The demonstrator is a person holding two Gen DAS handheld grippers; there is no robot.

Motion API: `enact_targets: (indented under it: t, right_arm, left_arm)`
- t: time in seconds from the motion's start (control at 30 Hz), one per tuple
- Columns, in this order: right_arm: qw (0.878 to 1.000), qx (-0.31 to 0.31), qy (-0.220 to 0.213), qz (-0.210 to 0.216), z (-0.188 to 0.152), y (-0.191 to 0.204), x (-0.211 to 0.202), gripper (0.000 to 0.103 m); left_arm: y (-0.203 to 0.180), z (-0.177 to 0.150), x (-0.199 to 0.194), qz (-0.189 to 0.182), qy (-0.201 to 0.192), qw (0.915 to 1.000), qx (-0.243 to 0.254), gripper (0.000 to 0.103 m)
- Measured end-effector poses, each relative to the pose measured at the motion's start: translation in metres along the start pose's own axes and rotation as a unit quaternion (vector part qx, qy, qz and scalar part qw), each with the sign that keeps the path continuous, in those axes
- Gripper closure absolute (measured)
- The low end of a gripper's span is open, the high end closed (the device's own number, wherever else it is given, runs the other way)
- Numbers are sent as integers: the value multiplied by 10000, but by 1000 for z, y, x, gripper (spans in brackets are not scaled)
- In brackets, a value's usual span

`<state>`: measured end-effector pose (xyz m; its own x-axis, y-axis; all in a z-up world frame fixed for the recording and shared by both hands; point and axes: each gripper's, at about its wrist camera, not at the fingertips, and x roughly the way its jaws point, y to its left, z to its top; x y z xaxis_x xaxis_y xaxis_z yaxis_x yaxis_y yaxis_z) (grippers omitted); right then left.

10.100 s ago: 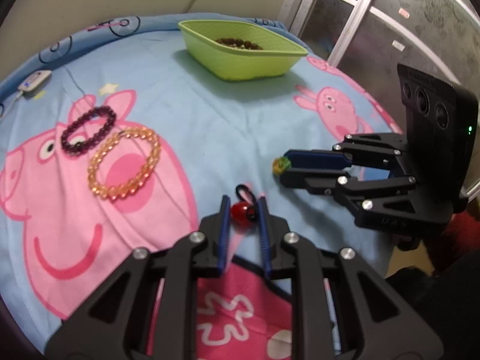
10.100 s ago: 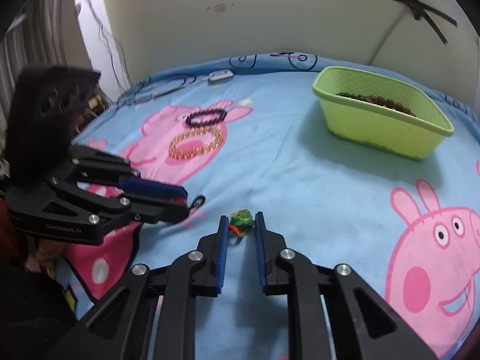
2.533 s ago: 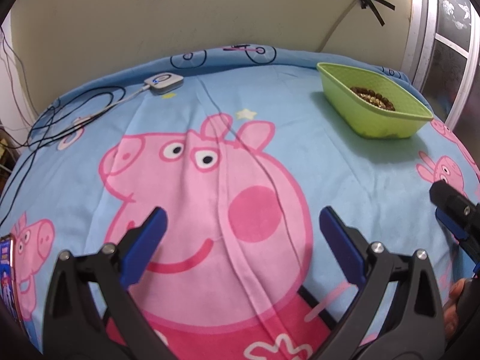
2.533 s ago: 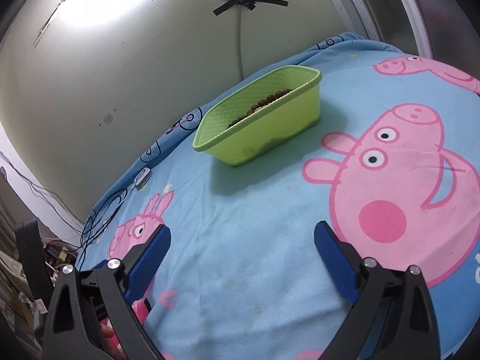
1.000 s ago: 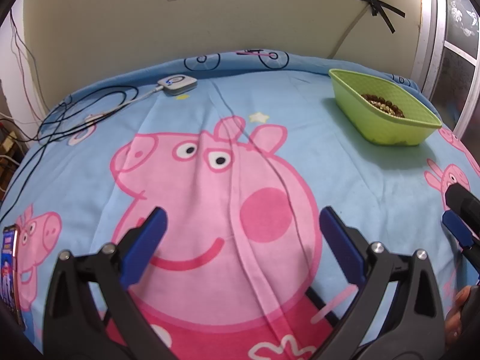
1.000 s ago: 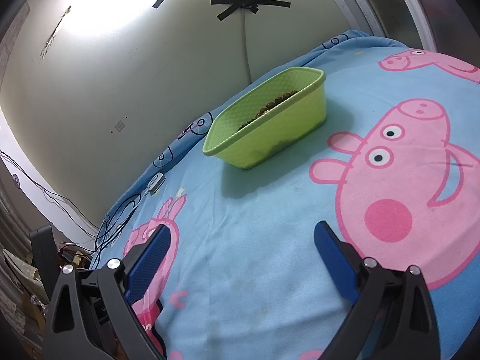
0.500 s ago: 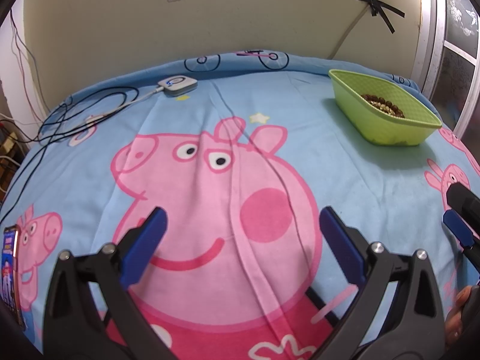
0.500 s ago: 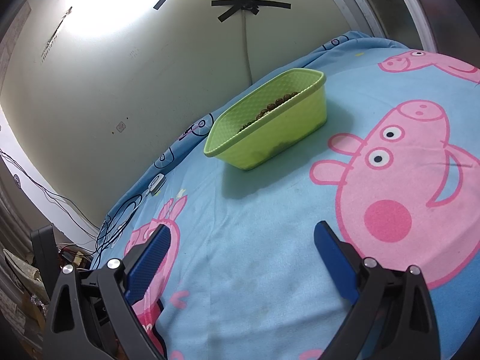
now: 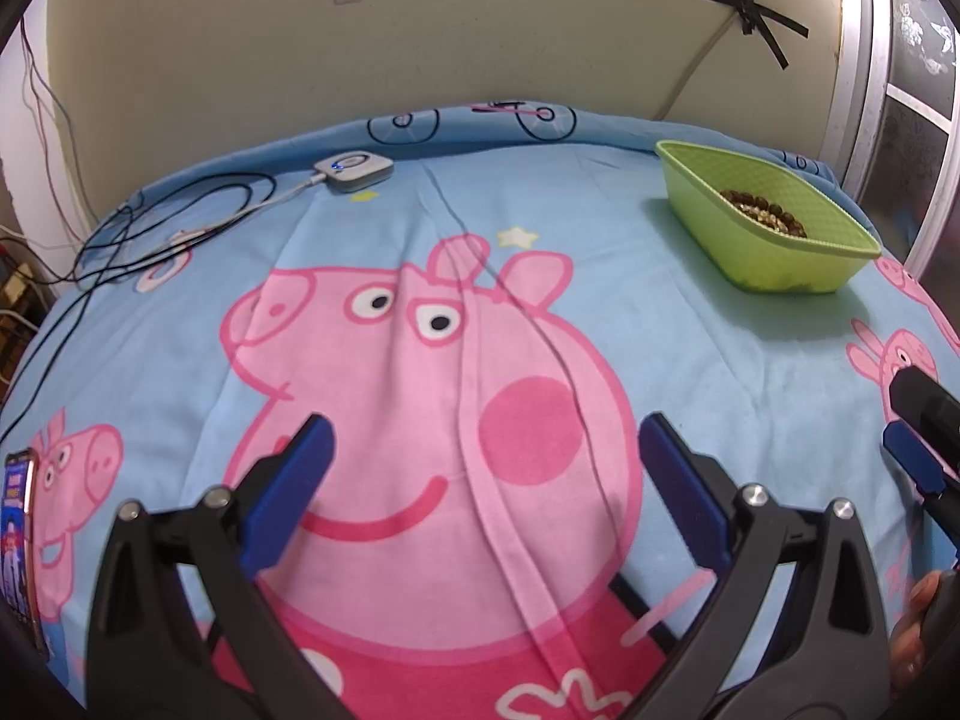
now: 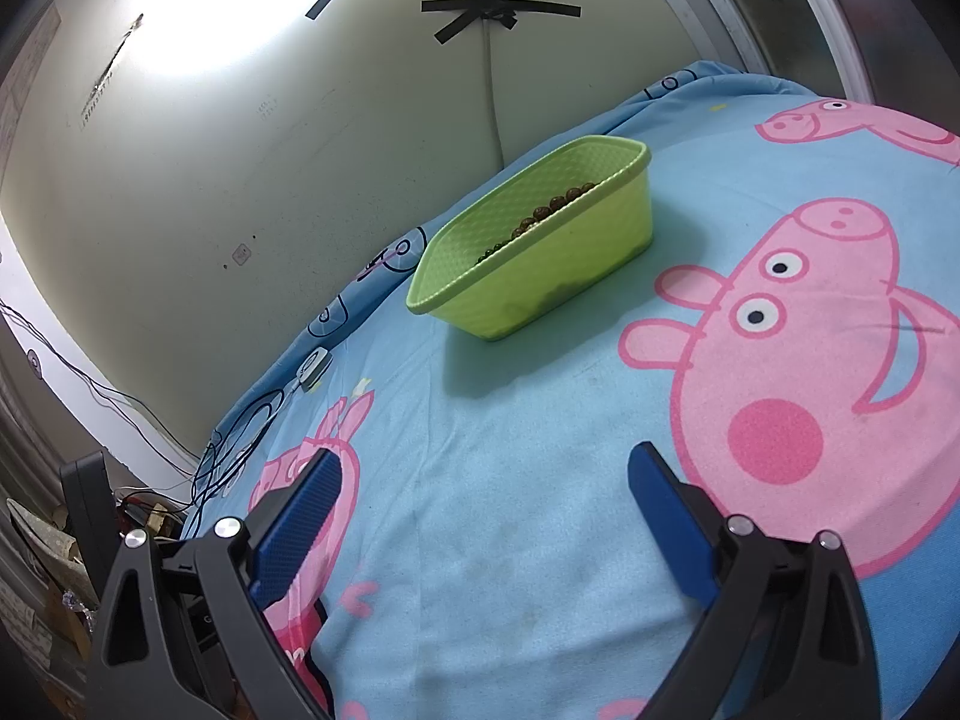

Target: Organize jewelry

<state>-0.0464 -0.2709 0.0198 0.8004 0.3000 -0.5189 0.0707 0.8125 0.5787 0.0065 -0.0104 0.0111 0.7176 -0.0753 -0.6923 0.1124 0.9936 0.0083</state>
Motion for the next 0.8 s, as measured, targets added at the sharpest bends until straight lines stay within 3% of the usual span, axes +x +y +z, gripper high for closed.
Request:
enact_targets:
  t: [0.53, 0.8]
  right_arm:
    - [10000, -17, -14, -8, -1, 0, 0, 24]
    - [9995, -182, 83, -255, -1, 8, -7, 24]
  left_arm:
    - [-3, 2, -5, 49, -117, 9999, 87, 6]
    - [-9, 3, -15, -21, -102, 9999, 36, 6]
